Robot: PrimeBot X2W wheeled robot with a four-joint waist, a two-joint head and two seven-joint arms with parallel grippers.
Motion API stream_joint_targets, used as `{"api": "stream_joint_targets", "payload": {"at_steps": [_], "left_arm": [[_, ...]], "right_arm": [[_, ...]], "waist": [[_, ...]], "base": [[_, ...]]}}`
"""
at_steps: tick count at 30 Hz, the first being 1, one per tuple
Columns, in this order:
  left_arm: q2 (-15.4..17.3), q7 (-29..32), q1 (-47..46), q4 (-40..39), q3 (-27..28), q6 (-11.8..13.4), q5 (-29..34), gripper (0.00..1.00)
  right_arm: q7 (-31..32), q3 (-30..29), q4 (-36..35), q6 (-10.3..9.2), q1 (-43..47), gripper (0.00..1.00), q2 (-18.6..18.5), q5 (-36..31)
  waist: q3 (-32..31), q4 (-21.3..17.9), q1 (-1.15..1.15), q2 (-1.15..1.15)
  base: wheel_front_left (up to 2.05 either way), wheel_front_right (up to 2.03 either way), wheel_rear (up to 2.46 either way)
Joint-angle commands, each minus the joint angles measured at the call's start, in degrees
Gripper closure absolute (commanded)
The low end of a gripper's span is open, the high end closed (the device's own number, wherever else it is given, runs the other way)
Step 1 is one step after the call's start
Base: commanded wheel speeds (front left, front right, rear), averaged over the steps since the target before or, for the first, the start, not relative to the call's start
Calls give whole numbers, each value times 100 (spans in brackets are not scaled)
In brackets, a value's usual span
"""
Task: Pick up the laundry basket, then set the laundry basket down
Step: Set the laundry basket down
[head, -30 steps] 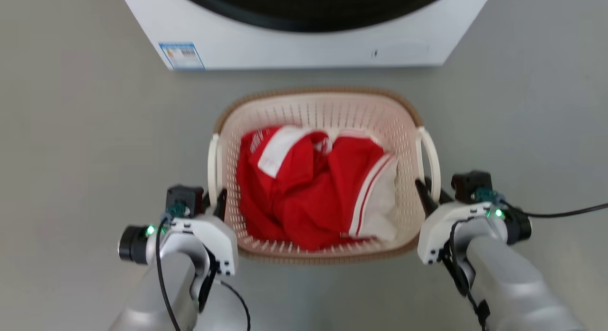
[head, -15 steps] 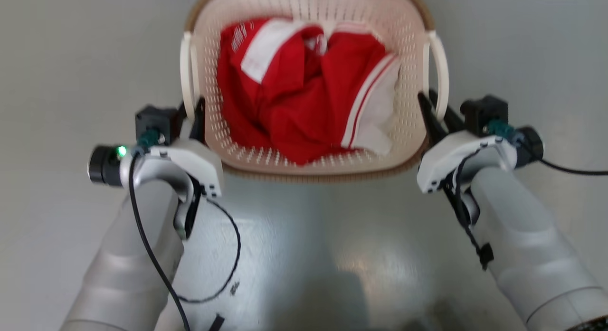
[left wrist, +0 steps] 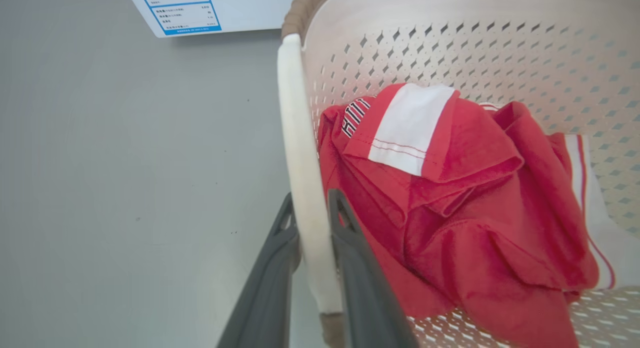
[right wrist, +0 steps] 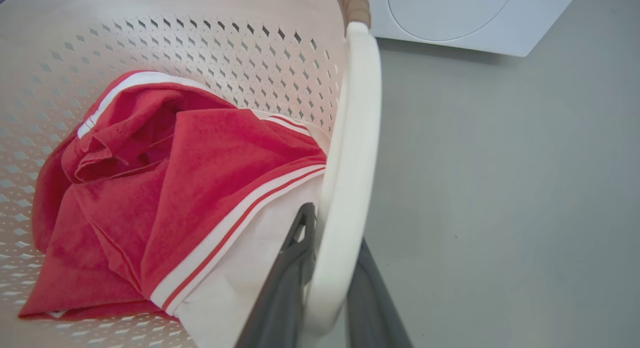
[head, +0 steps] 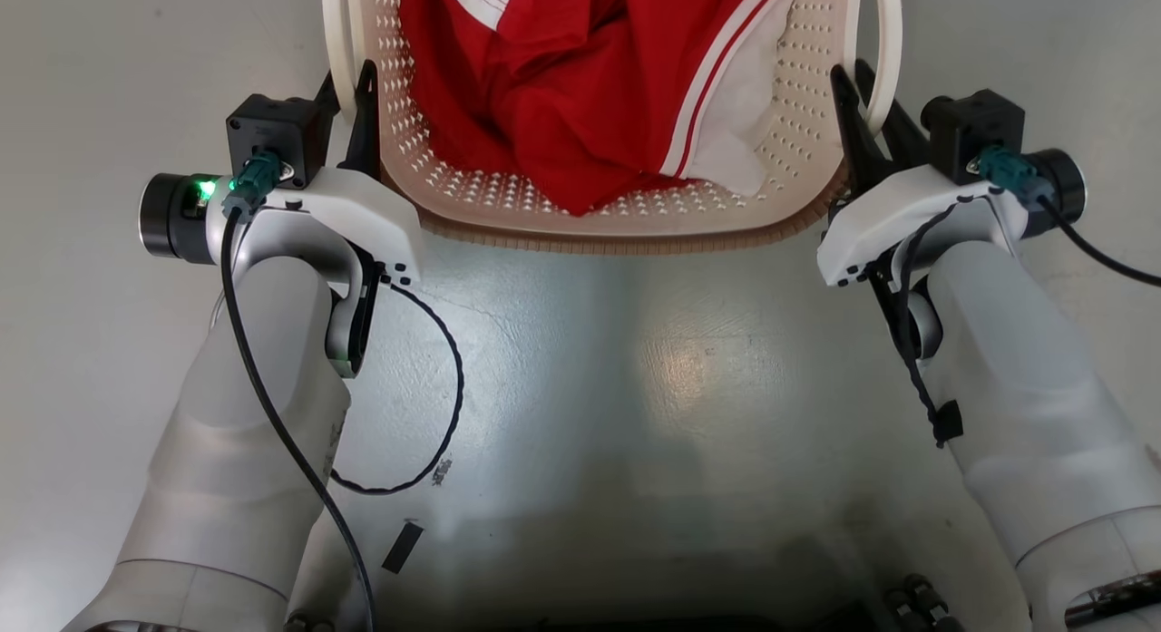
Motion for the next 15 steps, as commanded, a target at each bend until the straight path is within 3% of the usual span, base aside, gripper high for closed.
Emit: {"api": "stream_joint_targets", "payload": {"at_steps": [1,15], "left_arm": [[15,-35,-69,-188,92,-72,190,100],[-118,-35,-134,-287,458,-192,525,100]], "right_arm": [[-128,196,-228,151,37,100,262,-181],[-128,-5,-357,151,-12,100,262,-375]], "waist": [[63,10,0,0],[228,34,0,0]], "base": [[0,0,0],[0,0,0]]}}
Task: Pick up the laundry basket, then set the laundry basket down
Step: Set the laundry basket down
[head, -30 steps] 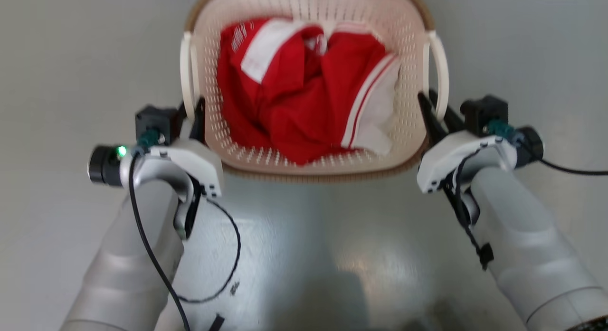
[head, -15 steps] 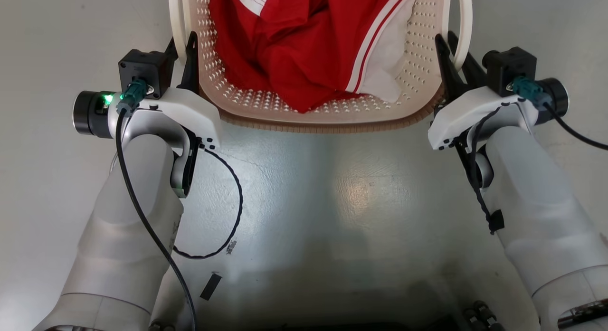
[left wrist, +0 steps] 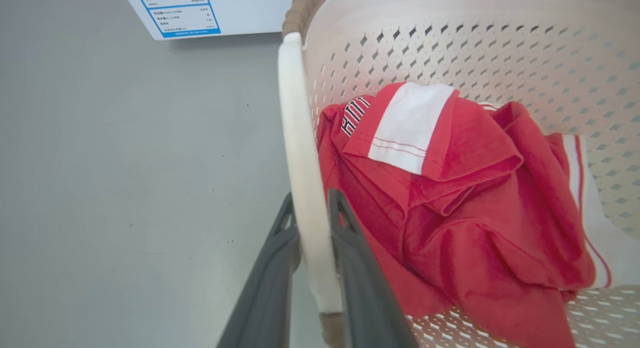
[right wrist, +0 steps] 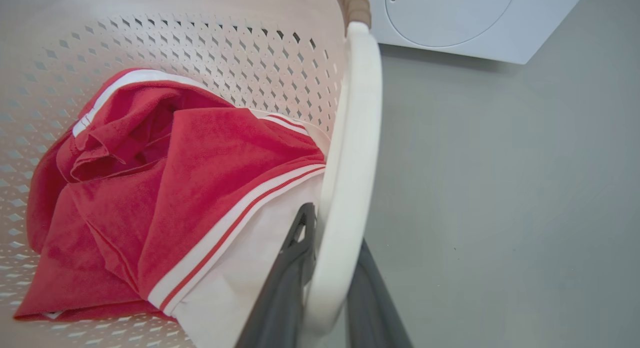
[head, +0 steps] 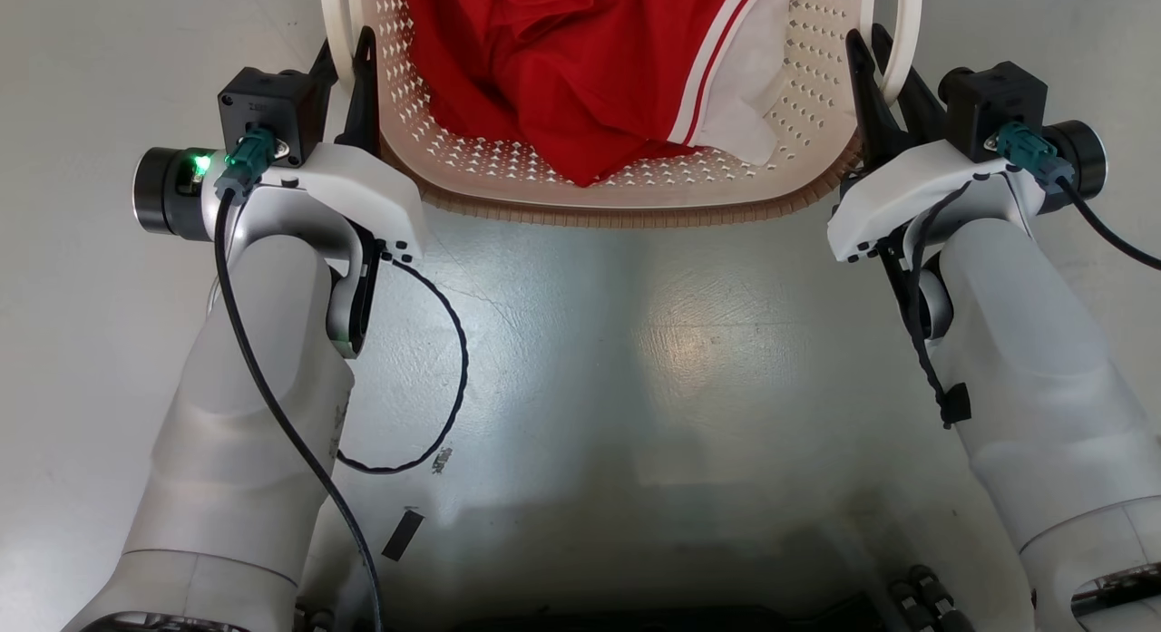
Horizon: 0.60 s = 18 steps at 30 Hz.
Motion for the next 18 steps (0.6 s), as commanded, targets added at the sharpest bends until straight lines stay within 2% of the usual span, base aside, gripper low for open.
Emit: {"api": "stream_joint_targets", "payload": {"at_steps": [1,18], "left_arm": [[40,-33,-24,-147,63,-74,165,100],[-36,-33,-68,-48,248,-175,346,100]], "right_arm": [[-112,240,-191,150,104,100,262,-117],[-112,210,-142,150,78,100,262,-139]], "waist": [[11,4,0,0],[25,-14,0,0]], "base": [[0,0,0],[0,0,0]]}}
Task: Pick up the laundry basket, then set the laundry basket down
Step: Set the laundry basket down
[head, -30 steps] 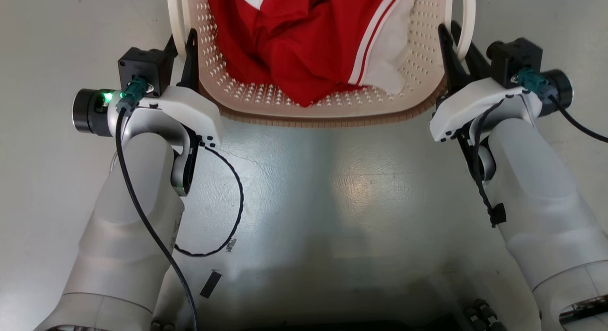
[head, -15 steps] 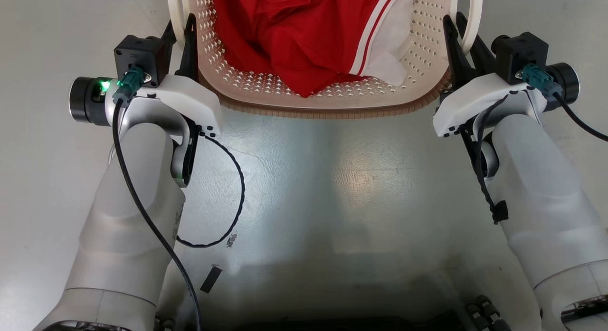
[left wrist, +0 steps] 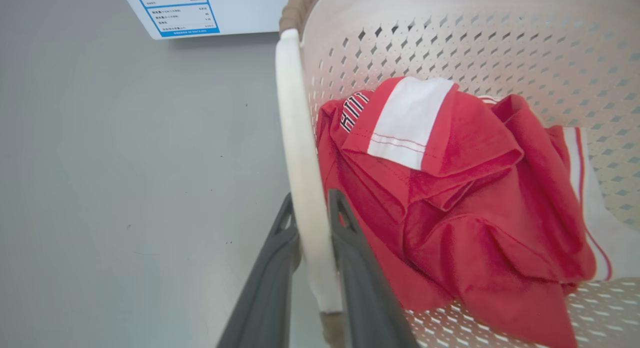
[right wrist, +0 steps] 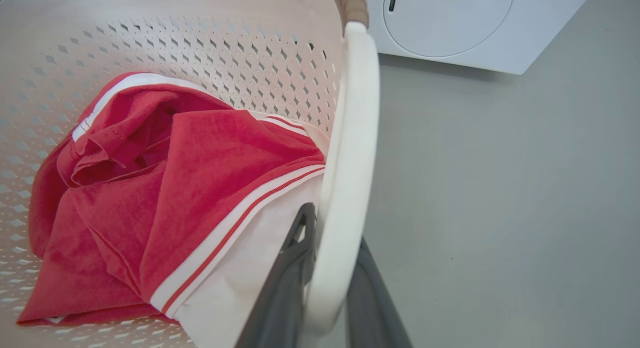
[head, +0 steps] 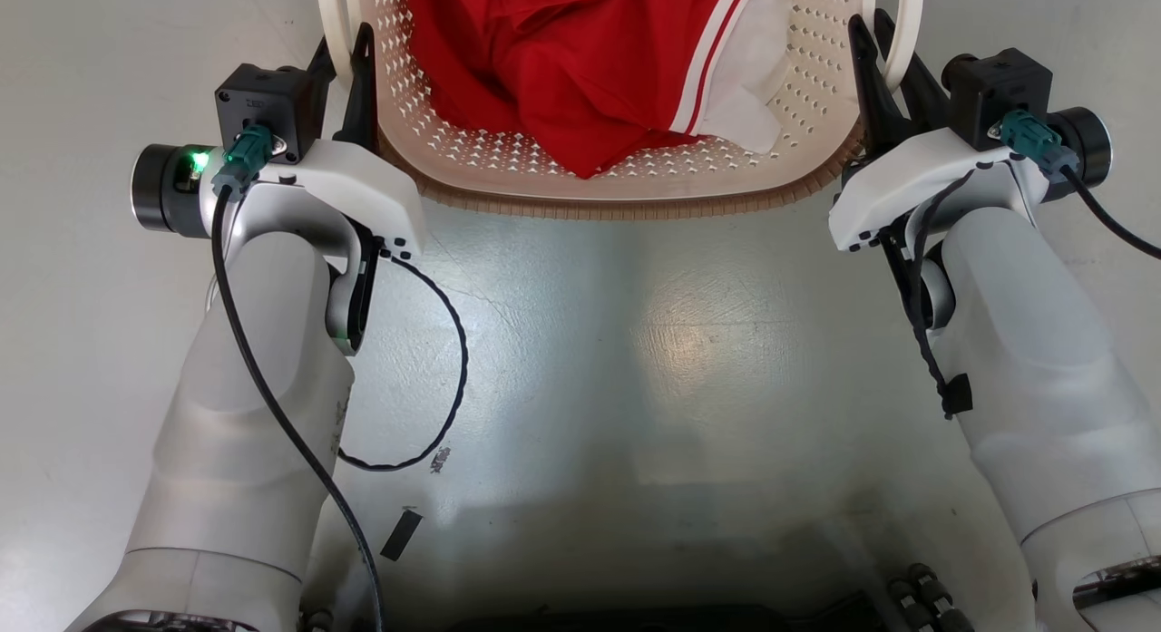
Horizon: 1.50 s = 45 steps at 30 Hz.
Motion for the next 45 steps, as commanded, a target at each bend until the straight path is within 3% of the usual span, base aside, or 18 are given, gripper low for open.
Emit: {"api": "stream_joint_targets", "payload": {"at_steps": [1,11,12,13,14,45], "left_arm": [[31,-31,-45,-77,33,-71,131,100],[20,-31,-69,16,80,-115,199,100],[19,-31,-72,41,101,-112,186,64],[17,-31,-74,60,115,-111,179,4],[15,-31,-73,87,123,-107,178,0],[-10,-31,-83,305,122,-94,-68,0]], "right_arm": [[-109,239,-125,150,176,100,260,-92],[-109,244,-2,150,214,100,260,1],[-109,233,53,150,208,71,260,16],[-109,205,110,150,198,0,260,14],[-109,173,168,150,186,0,260,20],[-110,-80,139,150,159,0,260,-122]], "waist": [[-3,-5,0,0],[2,-29,0,0],[3,-31,0,0],[6,-33,0,0],[10,-33,0,0],[50,-72,0,0]], "base": [[0,0,0],[0,0,0],[0,0,0],[0,0,0],[0,0,0],[0,0,0]]}}
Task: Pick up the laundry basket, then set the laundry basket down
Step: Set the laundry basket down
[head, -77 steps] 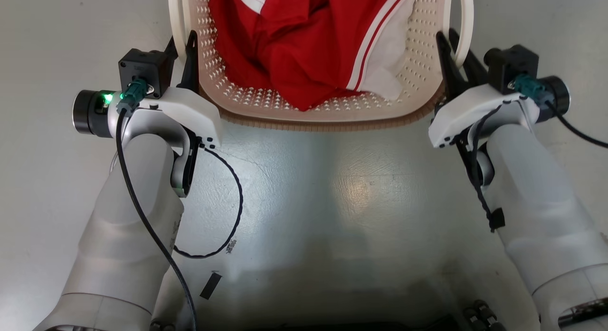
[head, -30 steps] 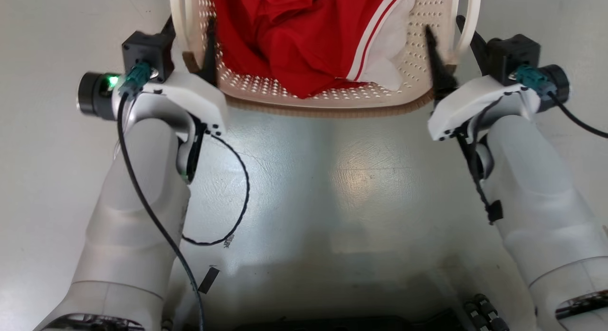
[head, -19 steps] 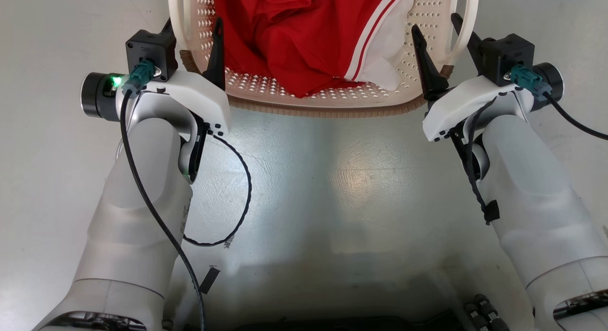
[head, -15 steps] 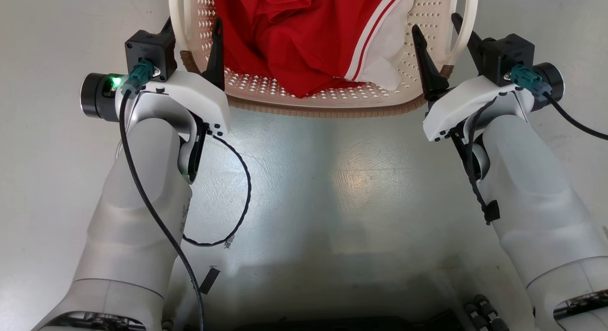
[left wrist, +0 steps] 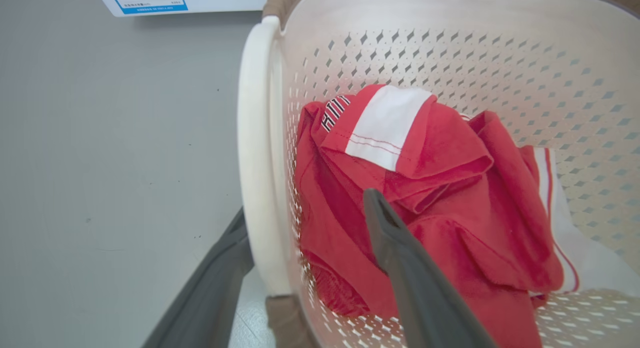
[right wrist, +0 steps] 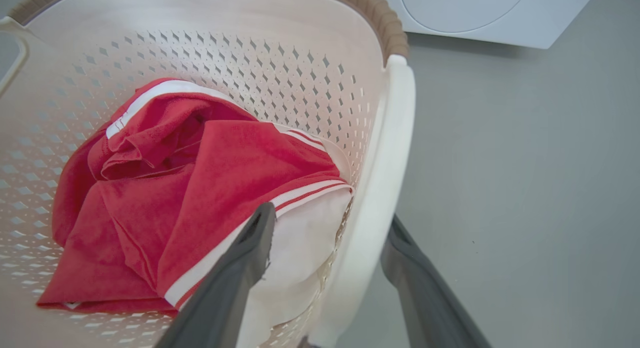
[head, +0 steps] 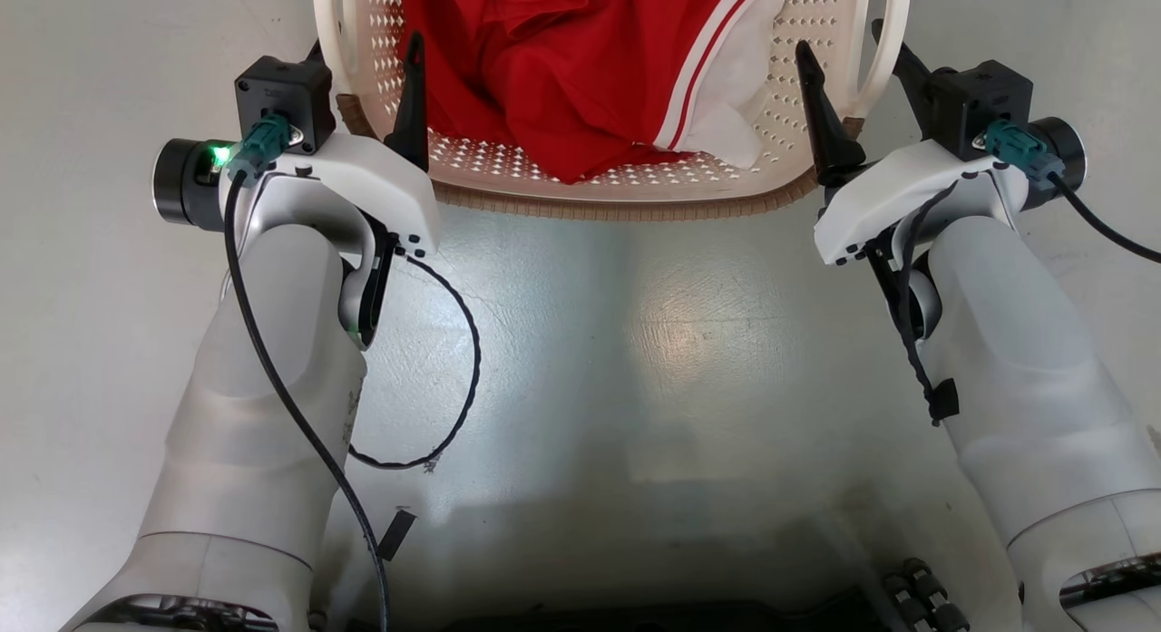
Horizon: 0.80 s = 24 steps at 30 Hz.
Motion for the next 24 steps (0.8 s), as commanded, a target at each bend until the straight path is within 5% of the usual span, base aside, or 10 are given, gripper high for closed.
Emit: {"api": "stream_joint_targets", "payload": {"at_steps": [1,24], "left_arm": [[112,-31,126,-113,99,10,-14,0],[134,-31,279,-96,412,166,170,0]], "right_arm": [[-37,74,-102,35,165,0,141,-62],[-37,-39,-388,35,332,0,141,-78]], "waist": [[5,-5,0,0],[-443,-76,0,0]], "base": [[0,0,0],[0,0,0]]}}
